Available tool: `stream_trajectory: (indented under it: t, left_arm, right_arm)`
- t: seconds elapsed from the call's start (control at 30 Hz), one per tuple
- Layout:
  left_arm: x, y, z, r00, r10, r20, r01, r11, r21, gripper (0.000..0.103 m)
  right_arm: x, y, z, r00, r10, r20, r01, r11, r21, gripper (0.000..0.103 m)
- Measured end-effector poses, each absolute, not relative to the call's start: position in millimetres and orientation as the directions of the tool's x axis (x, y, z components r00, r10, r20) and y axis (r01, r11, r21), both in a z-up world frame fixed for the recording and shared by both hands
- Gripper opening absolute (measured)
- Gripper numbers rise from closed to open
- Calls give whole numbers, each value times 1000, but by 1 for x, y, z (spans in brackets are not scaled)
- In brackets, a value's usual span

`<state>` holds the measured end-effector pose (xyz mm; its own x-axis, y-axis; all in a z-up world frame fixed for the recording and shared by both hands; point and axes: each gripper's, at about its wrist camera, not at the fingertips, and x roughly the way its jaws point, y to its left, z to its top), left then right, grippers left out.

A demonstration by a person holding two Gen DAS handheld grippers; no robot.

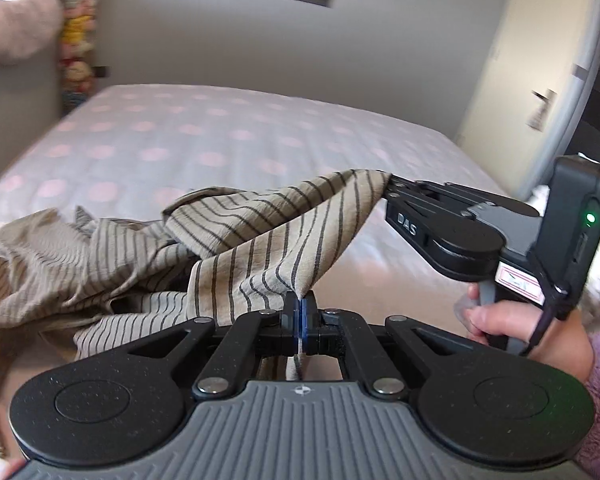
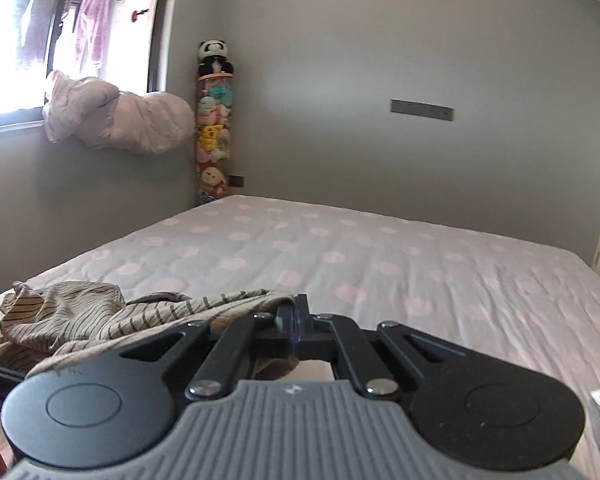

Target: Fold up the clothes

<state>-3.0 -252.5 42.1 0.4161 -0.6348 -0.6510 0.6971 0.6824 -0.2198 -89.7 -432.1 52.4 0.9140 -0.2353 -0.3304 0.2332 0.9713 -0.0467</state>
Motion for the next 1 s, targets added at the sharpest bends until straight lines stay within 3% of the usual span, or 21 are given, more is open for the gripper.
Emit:
stream_trajectory:
  t: [0.17,0.33,0.47,0.53,0.73,0.8,1.0]
  left_arm:
    - [-45,-296,27,288,-666,-688,781,579,-234,0]
    - [-66,-301,19,258,-644,-721,797,564,-219,1]
    - [-60,-289,14,294,-599,-745,765,614,-192,17]
    - [-58,-281,12,318,-576,-753,746,642,-177,19]
    - [-38,-263,11,367,-522,-770,686,711,-155,26]
    - [-33,-260,9,370,-513,-774,677,720,-153,28]
    - [-11,-255,2,419,-452,-787,652,753,-85,30]
  right_arm:
    - [-161,-479,37,864,-338,-373,354,935,-26,0]
    - [-200,-500,5,802,-347,-486,407,913,18,1]
    - [-207,-494,-16,770,-313,-556,398,917,35,1]
    - [-211,-494,-19,762,-299,-575,391,919,40,2]
    - [-226,-494,-7,757,-347,-554,414,910,-4,16]
    - [-227,-494,0,757,-363,-542,422,906,-17,30]
    - [-210,-488,2,758,-344,-554,394,919,-33,31]
